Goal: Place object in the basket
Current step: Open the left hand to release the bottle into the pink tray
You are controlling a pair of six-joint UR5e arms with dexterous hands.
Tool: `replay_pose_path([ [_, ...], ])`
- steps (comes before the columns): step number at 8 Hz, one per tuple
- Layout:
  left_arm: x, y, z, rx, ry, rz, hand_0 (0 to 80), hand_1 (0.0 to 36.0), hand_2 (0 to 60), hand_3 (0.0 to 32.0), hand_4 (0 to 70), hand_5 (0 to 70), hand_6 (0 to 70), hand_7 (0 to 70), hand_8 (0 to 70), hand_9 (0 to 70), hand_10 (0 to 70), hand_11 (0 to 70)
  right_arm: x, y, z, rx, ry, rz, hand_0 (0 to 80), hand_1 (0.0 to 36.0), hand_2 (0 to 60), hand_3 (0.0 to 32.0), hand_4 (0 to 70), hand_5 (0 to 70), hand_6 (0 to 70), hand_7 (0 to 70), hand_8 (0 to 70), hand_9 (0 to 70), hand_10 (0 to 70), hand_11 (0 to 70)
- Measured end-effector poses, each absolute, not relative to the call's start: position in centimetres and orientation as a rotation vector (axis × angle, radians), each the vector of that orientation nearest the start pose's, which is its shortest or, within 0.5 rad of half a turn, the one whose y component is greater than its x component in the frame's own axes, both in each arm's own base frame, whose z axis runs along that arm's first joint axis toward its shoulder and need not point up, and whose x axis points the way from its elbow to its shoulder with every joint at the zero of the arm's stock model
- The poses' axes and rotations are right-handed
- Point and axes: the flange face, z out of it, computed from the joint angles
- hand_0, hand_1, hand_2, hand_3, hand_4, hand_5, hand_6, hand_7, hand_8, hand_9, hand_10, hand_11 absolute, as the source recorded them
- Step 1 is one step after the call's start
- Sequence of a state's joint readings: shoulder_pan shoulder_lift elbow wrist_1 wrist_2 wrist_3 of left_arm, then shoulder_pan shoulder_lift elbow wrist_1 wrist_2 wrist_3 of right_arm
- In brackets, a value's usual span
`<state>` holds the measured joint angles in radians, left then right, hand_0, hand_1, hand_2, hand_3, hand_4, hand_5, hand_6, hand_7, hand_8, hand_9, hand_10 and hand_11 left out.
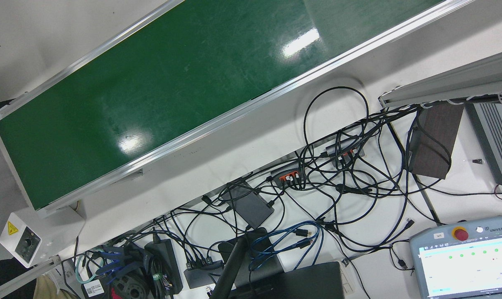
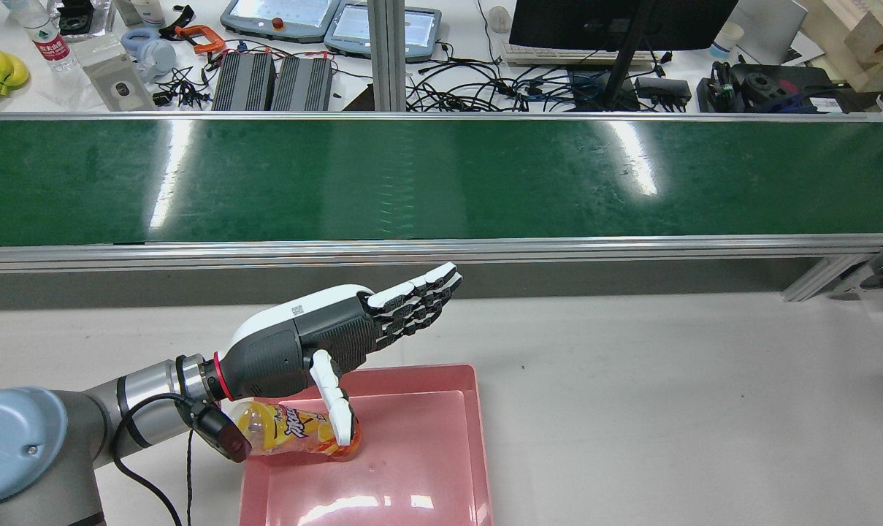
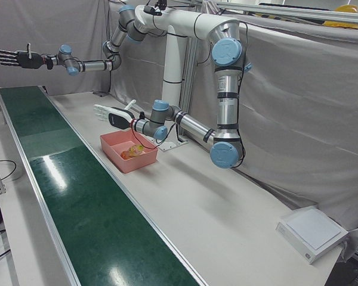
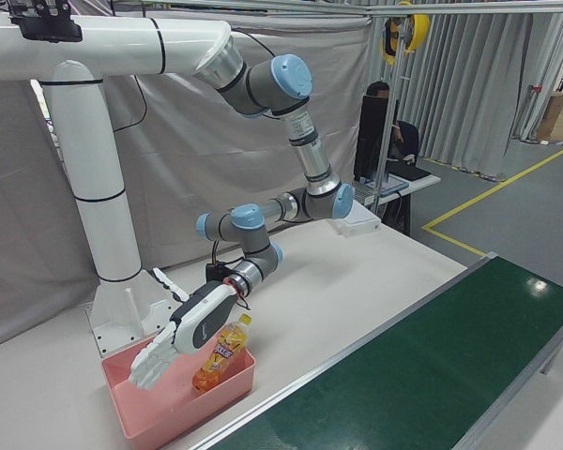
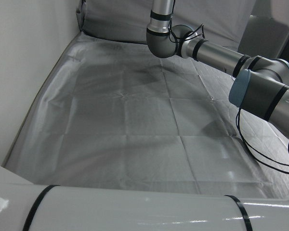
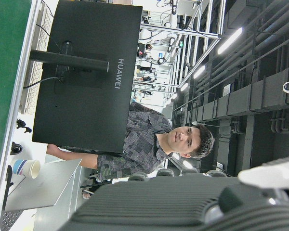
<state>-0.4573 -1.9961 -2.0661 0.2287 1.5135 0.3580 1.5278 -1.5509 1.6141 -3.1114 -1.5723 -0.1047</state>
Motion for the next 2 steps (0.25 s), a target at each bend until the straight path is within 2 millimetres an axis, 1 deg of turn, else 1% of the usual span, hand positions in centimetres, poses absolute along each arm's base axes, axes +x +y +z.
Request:
replay_pose_path([
  [1,42.9,-37.5,25.1,-0.9,2.279,-0.915,60.1,9.5,0.0,0.0,0.0,2.2,0.0,3.8,0.0,0.0,0.0,0.1,11.1,-51.4,65.2,-0.072,2.4,-2.179,0.0,0.0,0.0,0.0,0.0,0.0,0.0,0.0,0.0,0.0,0.0,0.0],
  [2,41.3,-39.0,25.2,-0.901,2.29,-0.941,60.8,9.5,0.0,0.0,0.0,8.7,0.0,4.9,0.0,0.0,0.1,2.1,11.1,-51.4,65.2,-0.072,2.4,-2.179,0.0,0.0,0.0,0.0,0.0,0.0,0.0,0.0,0.0,0.0,0.0,0.0],
])
